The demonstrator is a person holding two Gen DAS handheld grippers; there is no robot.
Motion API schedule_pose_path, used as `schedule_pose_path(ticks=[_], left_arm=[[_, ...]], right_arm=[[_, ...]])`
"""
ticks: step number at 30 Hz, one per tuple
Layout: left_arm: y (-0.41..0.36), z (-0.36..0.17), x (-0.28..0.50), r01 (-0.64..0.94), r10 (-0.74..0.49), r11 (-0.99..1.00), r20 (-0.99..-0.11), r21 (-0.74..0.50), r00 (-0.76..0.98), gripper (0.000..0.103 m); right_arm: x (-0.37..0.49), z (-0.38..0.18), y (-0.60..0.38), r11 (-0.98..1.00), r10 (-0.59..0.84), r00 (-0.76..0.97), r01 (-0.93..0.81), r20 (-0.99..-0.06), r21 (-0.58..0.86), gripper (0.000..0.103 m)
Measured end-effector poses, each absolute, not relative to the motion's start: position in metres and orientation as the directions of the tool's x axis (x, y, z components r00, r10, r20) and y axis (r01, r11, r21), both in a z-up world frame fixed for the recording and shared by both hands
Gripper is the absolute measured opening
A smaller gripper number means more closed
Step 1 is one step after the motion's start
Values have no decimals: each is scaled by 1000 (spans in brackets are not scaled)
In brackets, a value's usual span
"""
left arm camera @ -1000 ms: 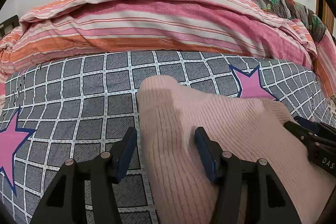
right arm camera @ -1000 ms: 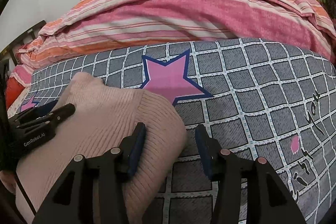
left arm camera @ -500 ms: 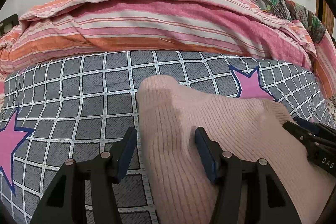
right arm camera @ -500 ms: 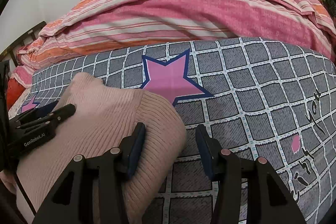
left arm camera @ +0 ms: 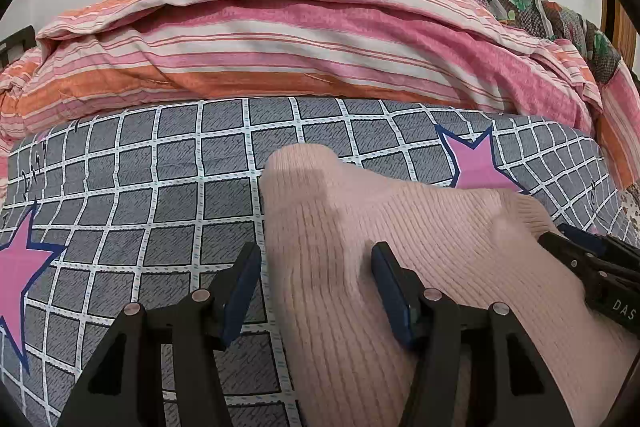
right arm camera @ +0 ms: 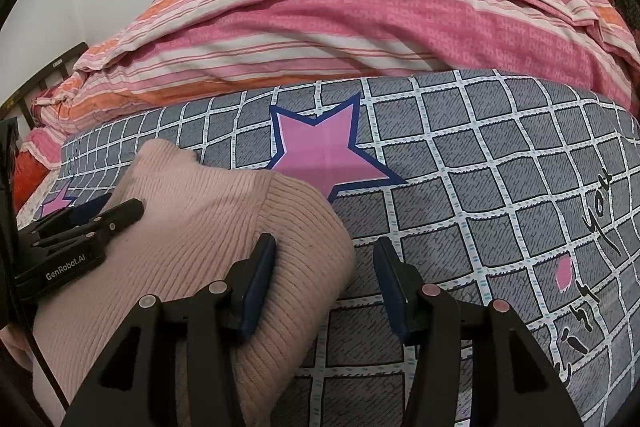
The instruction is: Fold small clothes
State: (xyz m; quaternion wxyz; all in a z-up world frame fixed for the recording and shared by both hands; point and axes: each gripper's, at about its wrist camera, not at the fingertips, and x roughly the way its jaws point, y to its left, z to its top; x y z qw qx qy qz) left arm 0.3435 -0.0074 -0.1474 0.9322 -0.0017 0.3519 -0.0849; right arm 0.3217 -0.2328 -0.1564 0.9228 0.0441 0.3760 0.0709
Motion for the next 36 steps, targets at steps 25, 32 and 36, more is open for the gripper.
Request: schedule_pose_path(ticks=[25,32,36], left_arm=[[-15,-144,336,187,-183,980,-673,-67,717,56],[-5,-138,305,242,-295,954,-672,-175,679,56],[-8,-135,274,268,-300,951,-664,-154,685,57]], right_arm=[[321,-157,-239,981,189,701,-96,-688,171,50],[312,-148,-244,978,200,729,-109,-655,178,51],[308,-143,-250,965,246,737,-126,-630,229,51]])
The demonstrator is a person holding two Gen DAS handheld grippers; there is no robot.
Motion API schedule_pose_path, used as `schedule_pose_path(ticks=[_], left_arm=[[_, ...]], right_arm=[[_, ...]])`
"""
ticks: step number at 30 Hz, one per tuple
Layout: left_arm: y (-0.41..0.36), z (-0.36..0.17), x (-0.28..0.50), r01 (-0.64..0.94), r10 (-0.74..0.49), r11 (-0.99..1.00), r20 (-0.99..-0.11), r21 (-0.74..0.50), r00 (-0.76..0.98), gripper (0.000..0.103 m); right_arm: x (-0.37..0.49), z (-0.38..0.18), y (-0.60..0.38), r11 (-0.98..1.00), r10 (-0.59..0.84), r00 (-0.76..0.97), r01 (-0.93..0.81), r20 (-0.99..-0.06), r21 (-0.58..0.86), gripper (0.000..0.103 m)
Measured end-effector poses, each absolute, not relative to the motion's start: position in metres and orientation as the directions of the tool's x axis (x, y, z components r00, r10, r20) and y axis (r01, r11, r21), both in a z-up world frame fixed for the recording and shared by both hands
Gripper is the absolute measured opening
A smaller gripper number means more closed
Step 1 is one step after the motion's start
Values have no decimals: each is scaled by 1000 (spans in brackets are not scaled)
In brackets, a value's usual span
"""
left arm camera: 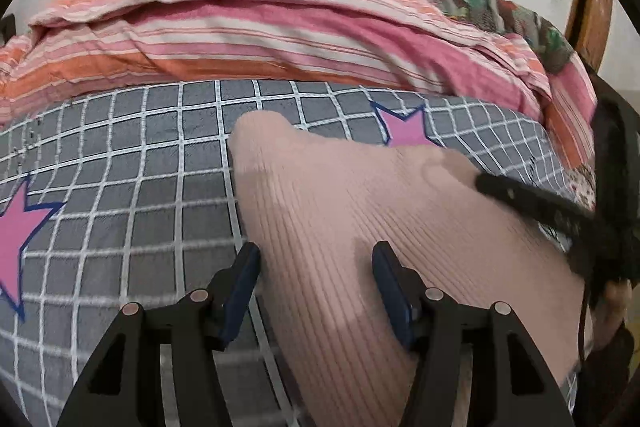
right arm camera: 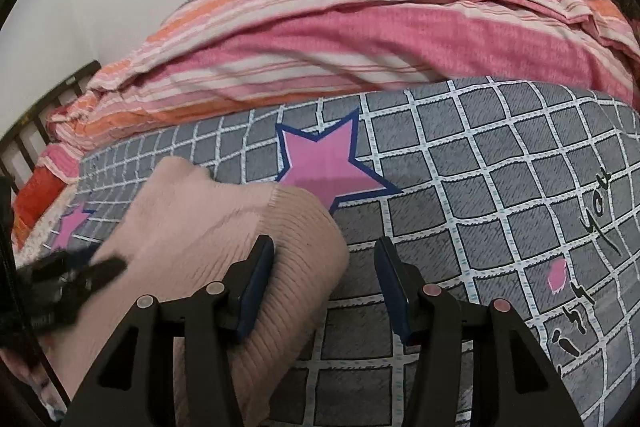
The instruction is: Fold small clothes
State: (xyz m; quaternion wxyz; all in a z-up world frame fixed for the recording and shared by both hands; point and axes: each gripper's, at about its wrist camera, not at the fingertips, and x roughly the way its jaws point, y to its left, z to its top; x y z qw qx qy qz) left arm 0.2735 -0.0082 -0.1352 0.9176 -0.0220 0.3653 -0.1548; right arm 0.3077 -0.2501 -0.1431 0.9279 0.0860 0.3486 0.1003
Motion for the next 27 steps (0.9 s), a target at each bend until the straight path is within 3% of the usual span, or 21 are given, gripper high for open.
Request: schedule_pose_path(ticks=[5,13,17,19,21,22,25,27], left_arm=[[-2,-135,240,273,-357,934,-665,-231,656,57],[-1,-141,206,309,-377,924,-666,-226,644,59],[6,-144,201,309,-408,913,-646,-268,645,59],[7,-144,202,296,-403,915,-649,-273,645,60],[7,-144,203,286,-400,917,-644,-280,652,61],[9,-143,203,282,-405,914,-634,-291,659,61],[15,-138,205,267,-402,915,-607,-304,686,61],[15,-139,210,273,-421,906,-612,-325,669,63]], right_arm=[[293,-130,-252,956,277,764,-157,-583,248,51],[243,-115,-246,917,385,699,-219,-603,332,53],[236,-124,-222,951,306,712,-206,-632,229,52],[245,-130,-213,955,296,701,-206,-649,213,35],[250,-132,-209,958,288,706,-204,-647,204,26],[251,-129,-208,959,284,710,-216,-645,184,15],[236,-117,-225,936,352,753,-275,-557,220,13],[238,-122,-231,944,329,755,-253,-567,211,13]])
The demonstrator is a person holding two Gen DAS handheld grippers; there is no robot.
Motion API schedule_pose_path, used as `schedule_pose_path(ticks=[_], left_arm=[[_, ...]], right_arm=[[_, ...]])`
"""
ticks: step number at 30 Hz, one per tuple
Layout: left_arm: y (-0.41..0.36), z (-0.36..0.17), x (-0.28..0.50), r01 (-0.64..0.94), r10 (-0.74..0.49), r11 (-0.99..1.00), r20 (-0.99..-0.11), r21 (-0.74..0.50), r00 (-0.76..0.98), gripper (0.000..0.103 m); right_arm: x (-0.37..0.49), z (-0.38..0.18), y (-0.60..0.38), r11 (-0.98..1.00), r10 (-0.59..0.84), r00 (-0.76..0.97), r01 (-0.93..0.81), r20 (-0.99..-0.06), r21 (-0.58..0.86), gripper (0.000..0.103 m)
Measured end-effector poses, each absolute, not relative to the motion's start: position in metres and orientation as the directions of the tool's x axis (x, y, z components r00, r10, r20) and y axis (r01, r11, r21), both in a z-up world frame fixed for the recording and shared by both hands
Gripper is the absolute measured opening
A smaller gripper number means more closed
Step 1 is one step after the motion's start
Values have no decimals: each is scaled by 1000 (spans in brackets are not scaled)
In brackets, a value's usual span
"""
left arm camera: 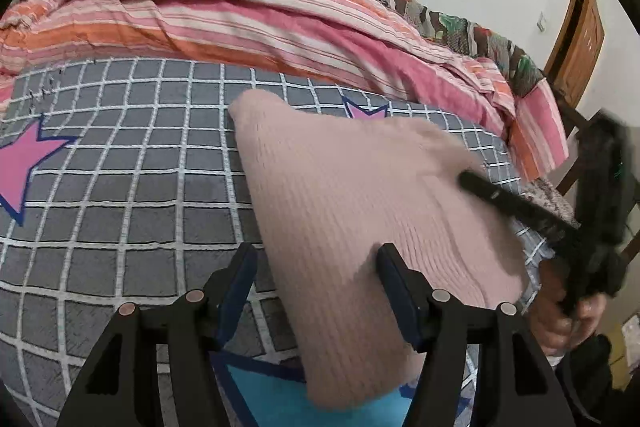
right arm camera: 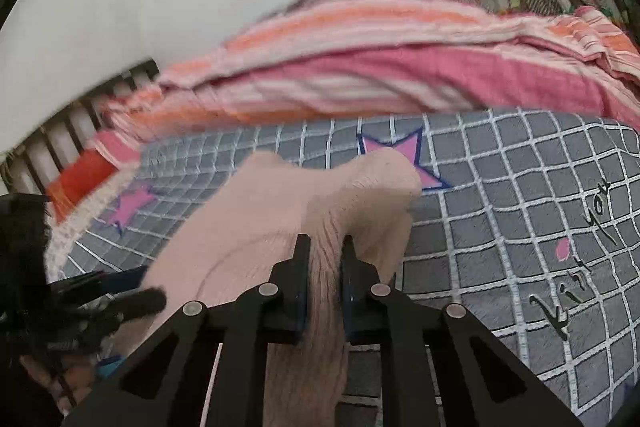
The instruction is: Fold small clothes
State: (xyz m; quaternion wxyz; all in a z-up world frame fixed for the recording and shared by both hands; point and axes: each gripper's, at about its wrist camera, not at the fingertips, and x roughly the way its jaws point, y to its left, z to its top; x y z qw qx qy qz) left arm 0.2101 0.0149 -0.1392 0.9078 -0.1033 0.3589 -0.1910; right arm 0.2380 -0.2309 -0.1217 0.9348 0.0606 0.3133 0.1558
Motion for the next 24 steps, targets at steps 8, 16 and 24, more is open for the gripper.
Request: schedule_pose_path(ticks=[8,16,24], left_arm=[[17,-137,202,247,-384,921,-608,-300,695,63],[7,-140,208,242,-334,943,-655,-229,678,64],[11,-153,181,238,-348,937,-656,-254,670,64]], right_arm=[[238,-117,-218,976,216,747,-178,-628,124,18],[221,-133,-208,987,137,769,-157,-624,23,22],[208,-136,-218,985,168,755,-158,-634,73,23]])
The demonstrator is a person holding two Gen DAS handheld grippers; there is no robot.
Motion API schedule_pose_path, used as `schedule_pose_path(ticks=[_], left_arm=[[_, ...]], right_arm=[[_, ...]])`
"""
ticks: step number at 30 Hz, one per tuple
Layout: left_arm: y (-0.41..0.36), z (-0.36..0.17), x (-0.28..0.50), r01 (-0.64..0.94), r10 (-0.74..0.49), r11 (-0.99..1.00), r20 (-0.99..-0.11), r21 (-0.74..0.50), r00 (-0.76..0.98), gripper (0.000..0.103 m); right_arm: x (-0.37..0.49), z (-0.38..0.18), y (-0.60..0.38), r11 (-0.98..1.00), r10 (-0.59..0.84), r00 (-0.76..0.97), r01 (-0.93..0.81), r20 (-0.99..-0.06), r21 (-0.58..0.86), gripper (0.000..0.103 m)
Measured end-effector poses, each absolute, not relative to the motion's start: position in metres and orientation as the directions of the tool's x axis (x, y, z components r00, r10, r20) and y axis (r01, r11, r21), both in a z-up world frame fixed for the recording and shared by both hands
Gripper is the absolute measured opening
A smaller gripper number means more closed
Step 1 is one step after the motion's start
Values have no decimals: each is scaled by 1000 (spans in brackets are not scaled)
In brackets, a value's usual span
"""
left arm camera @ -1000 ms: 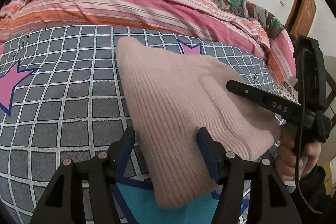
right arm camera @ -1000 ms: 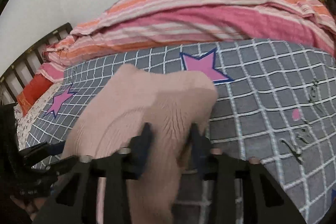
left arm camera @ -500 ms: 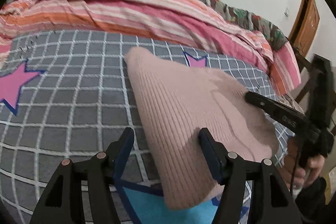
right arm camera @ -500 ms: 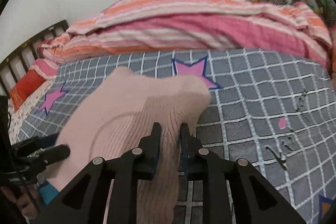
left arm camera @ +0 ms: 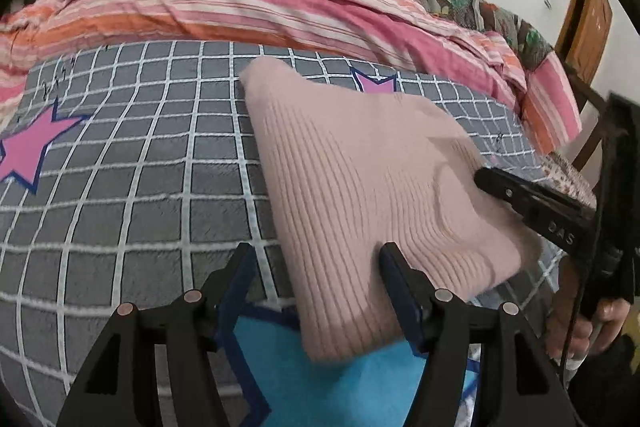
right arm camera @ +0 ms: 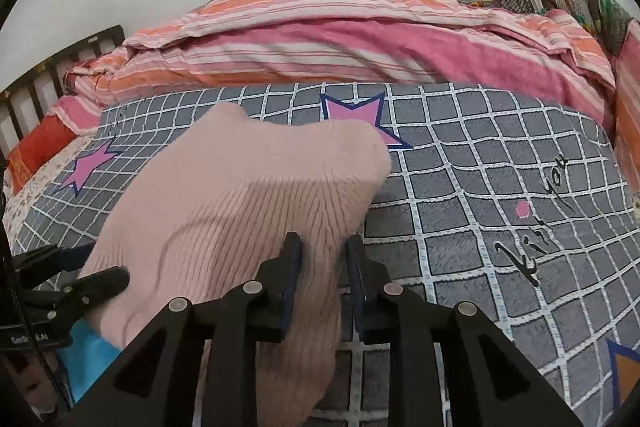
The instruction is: Fold small clothes
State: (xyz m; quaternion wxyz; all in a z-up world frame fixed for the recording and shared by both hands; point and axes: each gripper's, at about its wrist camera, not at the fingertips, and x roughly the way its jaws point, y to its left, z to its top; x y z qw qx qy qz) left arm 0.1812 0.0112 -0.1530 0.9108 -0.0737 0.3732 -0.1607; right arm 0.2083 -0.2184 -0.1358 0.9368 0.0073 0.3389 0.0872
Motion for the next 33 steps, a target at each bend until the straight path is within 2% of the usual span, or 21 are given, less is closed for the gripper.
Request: schedule_pose_path(ticks=[3,9,15,21,24,27,28,33], left_arm=[[13,-148,173,231,-328,945,-660,-233,676,64],[8,-137,156,203,-298,954,-672,-219,678,61],[-3,-107,143,151,-238,971,-685,-185,689,61],[-16,-61,120,90,-155,987,-668,-130,728,71],[-20,-46,104,75,-117,993,-658,-92,743,74],[-22,-37,89,65,-97,995,-662,-72,743,80],[-22,-34,83,57,-84,996,-662,-62,745,81],[-20,-24,61,47,-72,997,-663,-56,745,82]], right_arm=[[192,-133,-223,983,181,762,-157,-622,94,32],[167,-141,-229,987,163,730,-129,-663,101,32],[147,-107,-239,989,145,710,-87,-689,119,33],[117,-60,-240,997,75,756,-44,-650,65,56],[98,-41,-241,996,83,771,-53,-631,66,72],[81,-29,-240,997,73,777,-43,-625,62,81],[77,-27,-240,998,66,777,-36,-626,60,88],[62,-23,-240,998,48,769,-16,-638,56,100]])
